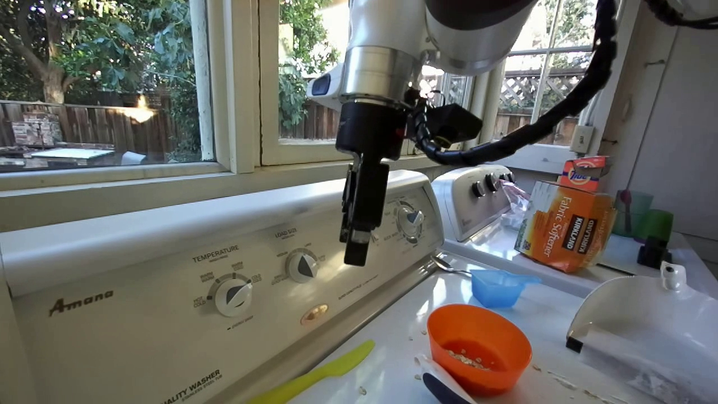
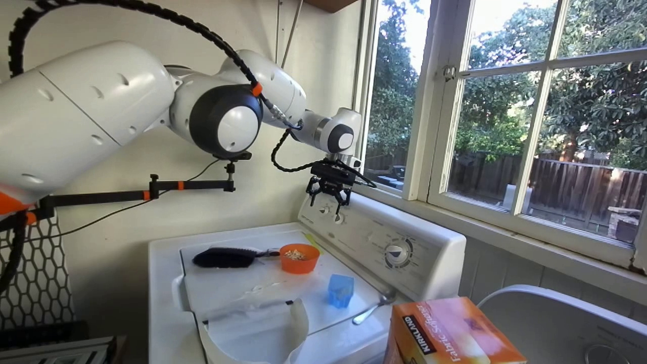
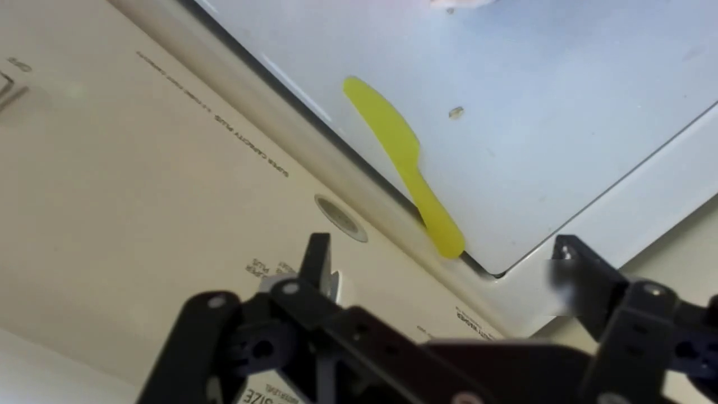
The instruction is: Rotate the button of the device anticlockwise
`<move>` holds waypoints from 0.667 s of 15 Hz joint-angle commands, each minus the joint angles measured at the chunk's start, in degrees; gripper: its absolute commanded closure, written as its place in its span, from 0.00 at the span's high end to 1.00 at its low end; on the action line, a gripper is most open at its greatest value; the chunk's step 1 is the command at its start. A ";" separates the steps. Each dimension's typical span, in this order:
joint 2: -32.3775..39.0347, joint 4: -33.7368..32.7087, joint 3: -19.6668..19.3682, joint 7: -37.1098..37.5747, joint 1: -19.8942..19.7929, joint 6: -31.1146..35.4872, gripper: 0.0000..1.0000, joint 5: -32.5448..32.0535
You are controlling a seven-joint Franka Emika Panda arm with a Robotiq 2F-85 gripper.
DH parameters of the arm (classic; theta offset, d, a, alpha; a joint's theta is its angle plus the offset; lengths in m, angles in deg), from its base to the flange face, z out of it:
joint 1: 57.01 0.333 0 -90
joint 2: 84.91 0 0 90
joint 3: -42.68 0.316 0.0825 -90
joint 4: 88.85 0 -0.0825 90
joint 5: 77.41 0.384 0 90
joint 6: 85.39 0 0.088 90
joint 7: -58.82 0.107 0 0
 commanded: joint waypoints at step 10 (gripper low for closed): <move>1.63 -1.56 -0.01 -0.05 0.53 -0.16 1.00 0.17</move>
